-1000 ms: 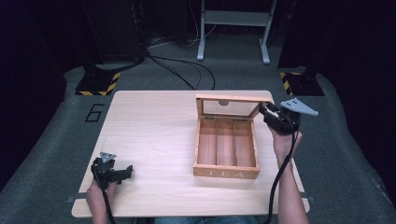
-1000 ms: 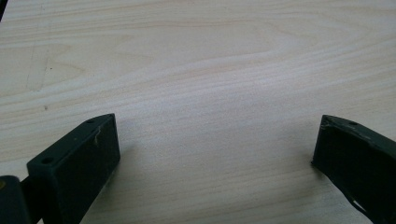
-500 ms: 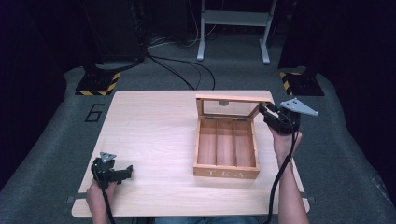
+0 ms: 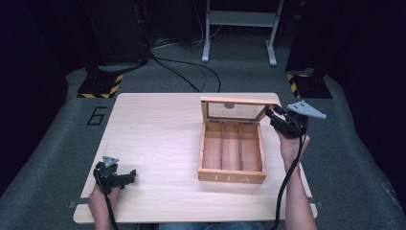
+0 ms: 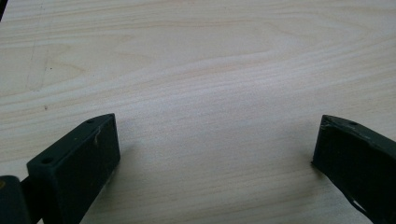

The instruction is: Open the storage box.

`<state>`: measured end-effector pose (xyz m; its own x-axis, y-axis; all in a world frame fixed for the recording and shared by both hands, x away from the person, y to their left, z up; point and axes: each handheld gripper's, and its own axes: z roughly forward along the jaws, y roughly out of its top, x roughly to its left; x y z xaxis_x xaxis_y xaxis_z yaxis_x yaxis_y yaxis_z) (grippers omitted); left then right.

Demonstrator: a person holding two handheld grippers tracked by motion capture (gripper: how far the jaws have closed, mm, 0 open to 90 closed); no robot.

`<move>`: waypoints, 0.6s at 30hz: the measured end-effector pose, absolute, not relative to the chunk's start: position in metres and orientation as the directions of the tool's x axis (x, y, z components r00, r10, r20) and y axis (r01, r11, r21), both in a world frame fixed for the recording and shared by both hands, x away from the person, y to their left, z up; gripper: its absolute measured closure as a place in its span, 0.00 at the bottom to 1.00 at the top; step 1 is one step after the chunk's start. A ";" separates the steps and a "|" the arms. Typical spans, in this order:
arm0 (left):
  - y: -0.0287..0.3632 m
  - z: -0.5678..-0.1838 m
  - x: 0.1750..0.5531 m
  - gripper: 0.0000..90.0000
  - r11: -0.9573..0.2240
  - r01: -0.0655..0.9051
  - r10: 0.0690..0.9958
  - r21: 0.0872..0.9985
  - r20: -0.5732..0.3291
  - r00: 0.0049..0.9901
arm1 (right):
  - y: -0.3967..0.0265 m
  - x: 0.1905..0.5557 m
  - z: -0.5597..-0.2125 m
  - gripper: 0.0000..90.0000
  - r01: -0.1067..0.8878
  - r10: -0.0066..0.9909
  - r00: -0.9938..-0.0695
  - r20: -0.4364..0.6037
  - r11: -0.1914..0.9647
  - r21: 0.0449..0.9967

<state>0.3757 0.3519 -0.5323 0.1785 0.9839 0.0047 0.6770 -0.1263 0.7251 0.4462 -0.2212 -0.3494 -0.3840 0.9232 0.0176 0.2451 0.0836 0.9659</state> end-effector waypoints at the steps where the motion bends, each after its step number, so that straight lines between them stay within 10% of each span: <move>1: 0.352 -0.532 0.376 0.01 -0.126 0.677 0.984 0.725 0.004 0.179 | -0.221 0.446 -0.349 0.70 0.245 0.923 -0.384 0.018 0.083 0.966; 18: 0.352 -0.532 0.376 0.01 -0.127 0.677 0.984 0.725 0.005 0.179 | -0.221 0.445 -0.350 0.70 0.243 0.922 -0.386 0.018 0.083 0.967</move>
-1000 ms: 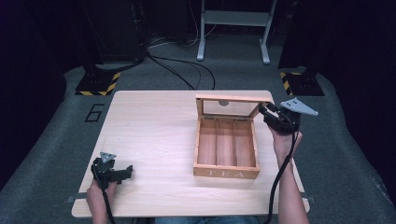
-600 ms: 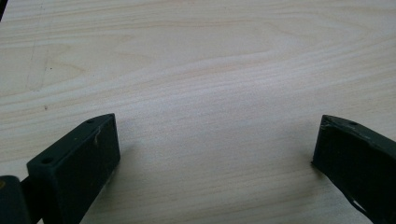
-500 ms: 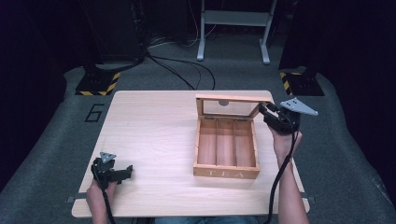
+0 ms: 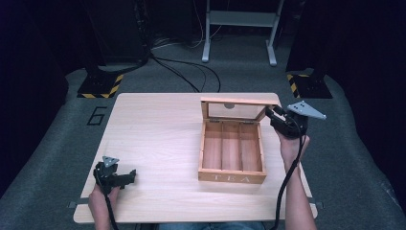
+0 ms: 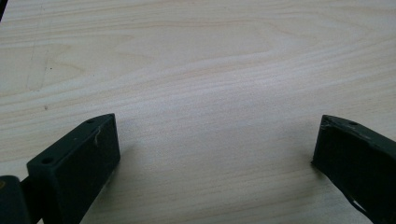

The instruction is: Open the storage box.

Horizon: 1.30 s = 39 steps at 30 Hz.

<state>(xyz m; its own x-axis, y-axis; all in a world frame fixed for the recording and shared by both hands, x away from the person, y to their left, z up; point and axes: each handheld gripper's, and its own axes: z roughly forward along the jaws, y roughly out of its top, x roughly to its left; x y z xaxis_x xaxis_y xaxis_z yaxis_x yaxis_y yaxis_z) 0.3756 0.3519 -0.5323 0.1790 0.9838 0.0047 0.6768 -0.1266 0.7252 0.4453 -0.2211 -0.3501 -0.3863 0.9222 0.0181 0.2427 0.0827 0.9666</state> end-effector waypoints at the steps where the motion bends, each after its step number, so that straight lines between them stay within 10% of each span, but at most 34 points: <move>1: 0.352 -0.532 0.376 0.01 -0.127 0.677 0.984 0.725 0.005 0.179 | -0.221 0.445 -0.350 0.70 0.243 0.922 -0.387 0.018 0.083 0.967; 39: 0.352 -0.532 0.376 0.01 -0.127 0.677 0.984 0.725 0.005 0.179 | -0.221 0.444 -0.351 0.70 0.246 0.921 -0.388 0.016 0.086 0.965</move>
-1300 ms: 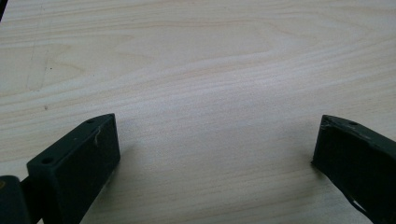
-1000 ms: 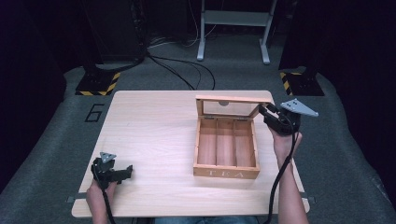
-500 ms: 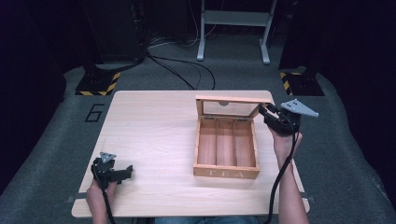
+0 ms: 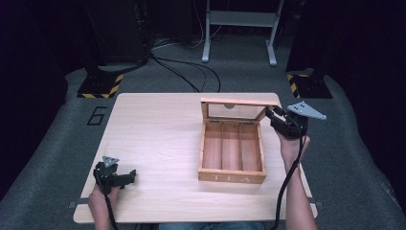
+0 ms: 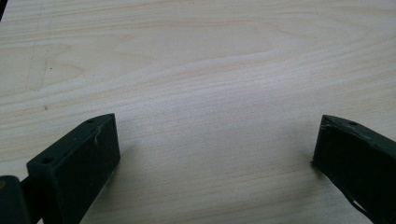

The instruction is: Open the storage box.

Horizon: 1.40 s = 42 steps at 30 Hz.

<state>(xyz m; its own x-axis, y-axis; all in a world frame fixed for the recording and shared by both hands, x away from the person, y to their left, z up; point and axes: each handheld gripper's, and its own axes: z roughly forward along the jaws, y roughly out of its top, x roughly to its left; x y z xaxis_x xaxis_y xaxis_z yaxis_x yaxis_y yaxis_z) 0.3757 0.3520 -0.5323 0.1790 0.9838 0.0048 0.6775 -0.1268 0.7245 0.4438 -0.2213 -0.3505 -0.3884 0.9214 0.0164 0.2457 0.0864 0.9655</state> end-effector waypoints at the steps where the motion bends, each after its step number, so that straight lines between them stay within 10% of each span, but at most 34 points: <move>1: 0.352 -0.532 0.376 0.01 -0.127 0.677 0.984 0.725 0.005 0.179 | -0.221 0.444 -0.350 0.70 0.246 0.921 -0.389 0.016 0.087 0.965; 42: 0.352 -0.532 0.376 0.00 -0.128 0.677 0.984 0.724 0.005 0.180 | -0.221 0.442 -0.351 0.70 0.249 0.921 -0.388 0.022 0.081 0.965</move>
<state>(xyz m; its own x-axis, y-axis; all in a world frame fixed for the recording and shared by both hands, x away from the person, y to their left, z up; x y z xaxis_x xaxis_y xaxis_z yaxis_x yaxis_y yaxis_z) 0.3757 0.3521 -0.5323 0.1804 0.9836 0.0048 0.6773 -0.1277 0.7245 0.4417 -0.2212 -0.3512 -0.3881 0.9214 0.0222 0.2486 0.0815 0.9652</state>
